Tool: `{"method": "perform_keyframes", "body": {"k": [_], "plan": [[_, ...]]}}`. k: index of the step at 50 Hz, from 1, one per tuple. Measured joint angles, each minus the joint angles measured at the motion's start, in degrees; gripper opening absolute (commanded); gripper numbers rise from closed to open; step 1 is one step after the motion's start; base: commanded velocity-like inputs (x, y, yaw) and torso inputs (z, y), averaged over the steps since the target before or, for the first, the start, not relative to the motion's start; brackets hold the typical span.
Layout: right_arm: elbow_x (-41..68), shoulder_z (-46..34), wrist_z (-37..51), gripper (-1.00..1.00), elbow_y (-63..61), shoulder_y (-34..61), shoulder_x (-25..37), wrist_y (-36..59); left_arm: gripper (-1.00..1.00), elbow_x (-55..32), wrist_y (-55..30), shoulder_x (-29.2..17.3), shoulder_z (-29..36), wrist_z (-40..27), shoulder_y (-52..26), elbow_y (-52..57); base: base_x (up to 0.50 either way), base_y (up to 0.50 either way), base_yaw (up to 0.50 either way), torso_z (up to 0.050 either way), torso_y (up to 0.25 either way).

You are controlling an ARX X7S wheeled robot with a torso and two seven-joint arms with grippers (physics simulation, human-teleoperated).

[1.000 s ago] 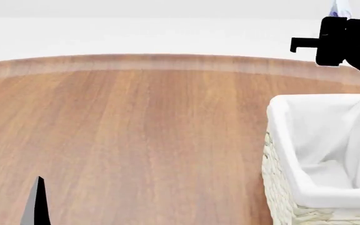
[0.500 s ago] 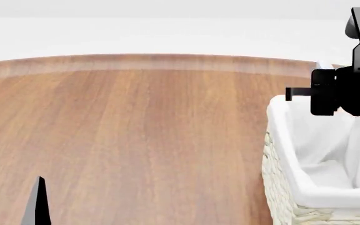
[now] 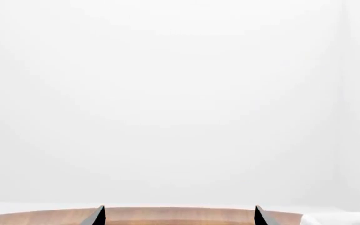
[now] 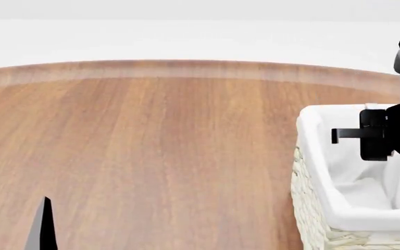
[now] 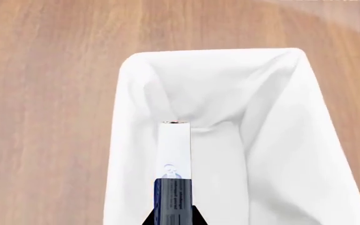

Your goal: Pick up the cream cheese box, and put it in the basket.

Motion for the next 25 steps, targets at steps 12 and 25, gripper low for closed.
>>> {"method": "perform_keyframes", "body": {"k": [12,25], "plan": [[0.38,-0.02,0.05,-1.0,-0.34,-1.72,0.77,0.08,1.0,0.14,-0.1,-0.1,0.4,-0.17,-0.09,0.06,0.0,0.0,0.0,0.0,0.0],[-0.21,-0.56,-1.22,-1.0,-0.37,-2.67,0.53,-0.5,1.0,0.22,0.34,-0.16,0.71,-0.12,-0.16,-0.45,0.0,0.0,0.0,0.0,0.001]]}}
